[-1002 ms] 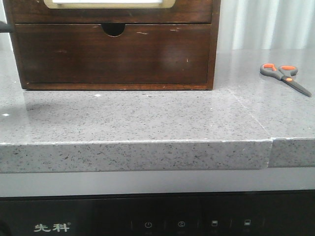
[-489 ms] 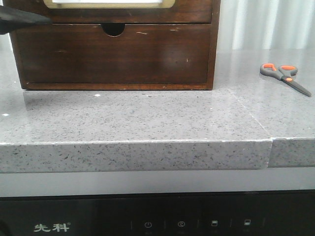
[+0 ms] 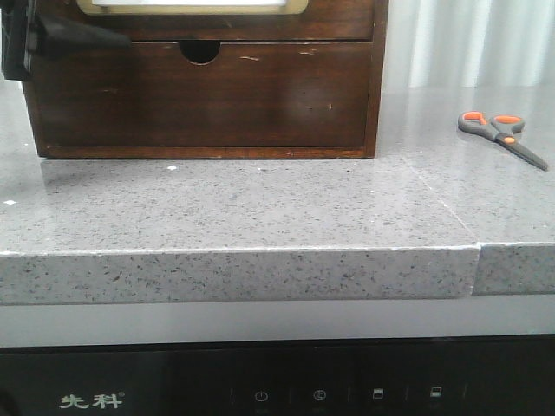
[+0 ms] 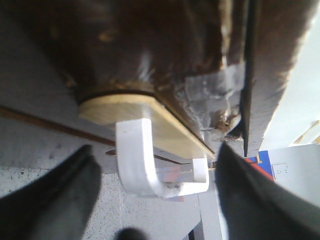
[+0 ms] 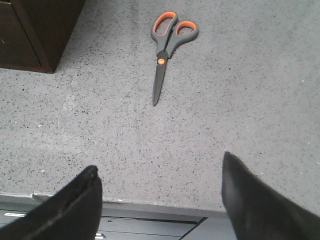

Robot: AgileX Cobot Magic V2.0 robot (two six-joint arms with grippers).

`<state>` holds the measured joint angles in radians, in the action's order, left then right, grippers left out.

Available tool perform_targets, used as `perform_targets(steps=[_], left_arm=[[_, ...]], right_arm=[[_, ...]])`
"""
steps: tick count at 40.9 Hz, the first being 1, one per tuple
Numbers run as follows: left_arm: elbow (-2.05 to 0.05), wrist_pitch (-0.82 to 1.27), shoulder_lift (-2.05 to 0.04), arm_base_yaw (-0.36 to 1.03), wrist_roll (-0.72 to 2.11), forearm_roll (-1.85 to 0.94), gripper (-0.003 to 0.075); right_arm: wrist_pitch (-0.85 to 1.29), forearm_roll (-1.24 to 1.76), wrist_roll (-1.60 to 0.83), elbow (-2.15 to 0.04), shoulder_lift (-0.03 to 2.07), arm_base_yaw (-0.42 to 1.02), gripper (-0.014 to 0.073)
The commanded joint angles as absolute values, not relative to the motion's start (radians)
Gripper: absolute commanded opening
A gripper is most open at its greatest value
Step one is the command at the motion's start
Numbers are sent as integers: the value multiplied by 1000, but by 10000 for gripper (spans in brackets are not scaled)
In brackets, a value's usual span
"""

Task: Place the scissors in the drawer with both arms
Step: 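Grasp the white drawer handle with the left gripper and pull the drawer open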

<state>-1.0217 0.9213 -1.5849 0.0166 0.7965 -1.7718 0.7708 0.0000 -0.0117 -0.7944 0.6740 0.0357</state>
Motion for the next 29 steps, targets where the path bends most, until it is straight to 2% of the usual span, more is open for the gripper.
perform_targets(steps=[1, 5, 10, 23, 29], left_arm=[[-1056, 935, -1549, 17, 790, -1860, 291], [-1056, 932, -1549, 15, 776, -1860, 206], [-1056, 953, -1549, 13, 773, -1860, 149], [-1044, 1113, -1547, -16, 792, -1860, 146], [-976, 1144, -1498, -17, 837, -1860, 146]], right_arm=[[707, 0, -17, -826, 680, 35, 528], [709, 0, -17, -826, 680, 35, 528], [709, 0, -17, -826, 680, 35, 528], [709, 0, -17, -826, 680, 35, 528], [709, 0, -17, -826, 680, 35, 528]])
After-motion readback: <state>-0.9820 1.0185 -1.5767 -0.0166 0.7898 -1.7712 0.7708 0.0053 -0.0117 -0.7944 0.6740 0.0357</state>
